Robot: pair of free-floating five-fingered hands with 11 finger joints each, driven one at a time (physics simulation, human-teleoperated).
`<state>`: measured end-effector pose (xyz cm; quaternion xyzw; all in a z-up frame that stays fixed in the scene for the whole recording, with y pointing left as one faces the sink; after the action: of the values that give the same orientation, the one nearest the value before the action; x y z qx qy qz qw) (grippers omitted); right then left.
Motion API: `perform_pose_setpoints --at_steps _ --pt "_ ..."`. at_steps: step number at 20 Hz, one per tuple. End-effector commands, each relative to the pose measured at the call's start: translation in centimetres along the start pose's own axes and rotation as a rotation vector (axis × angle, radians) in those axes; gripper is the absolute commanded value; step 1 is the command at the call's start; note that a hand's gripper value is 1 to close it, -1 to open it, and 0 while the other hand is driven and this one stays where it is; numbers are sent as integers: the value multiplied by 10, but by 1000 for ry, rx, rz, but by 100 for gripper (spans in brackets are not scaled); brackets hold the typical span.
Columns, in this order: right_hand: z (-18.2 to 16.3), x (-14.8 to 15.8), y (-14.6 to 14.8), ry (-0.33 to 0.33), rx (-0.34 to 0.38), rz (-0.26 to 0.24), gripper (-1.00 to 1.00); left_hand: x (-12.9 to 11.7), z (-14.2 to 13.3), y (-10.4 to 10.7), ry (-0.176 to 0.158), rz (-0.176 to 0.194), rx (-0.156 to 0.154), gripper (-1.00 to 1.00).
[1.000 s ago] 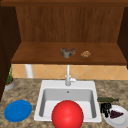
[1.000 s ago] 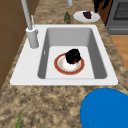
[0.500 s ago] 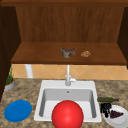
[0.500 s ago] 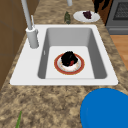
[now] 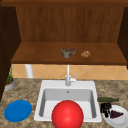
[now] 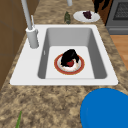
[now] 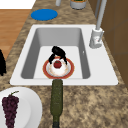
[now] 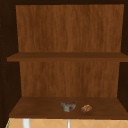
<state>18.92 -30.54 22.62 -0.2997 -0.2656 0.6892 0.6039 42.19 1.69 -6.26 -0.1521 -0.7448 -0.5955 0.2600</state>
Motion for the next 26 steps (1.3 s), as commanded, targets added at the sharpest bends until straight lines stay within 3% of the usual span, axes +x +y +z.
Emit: perform_pose_setpoints --at_steps 1,5,6,17,20,23,26 --pt "0 0 0 0 0 0 0 20 2 -3 -35 -97 2 -100" --pt "0 0 0 0 0 0 0 35 19 16 -70 -92 -17 -100" --pt "0 0 0 0 0 0 0 34 23 21 -69 -76 -20 -100" --pt "0 0 0 0 0 0 0 54 56 75 -105 -51 -35 -100" --pt "0 0 0 0 0 0 0 63 59 85 -130 -80 -44 -100" --pt "0 0 0 0 0 0 0 70 64 95 -136 -84 -44 -100" --pt "0 0 0 0 0 0 0 78 69 101 -117 -96 -60 -100"
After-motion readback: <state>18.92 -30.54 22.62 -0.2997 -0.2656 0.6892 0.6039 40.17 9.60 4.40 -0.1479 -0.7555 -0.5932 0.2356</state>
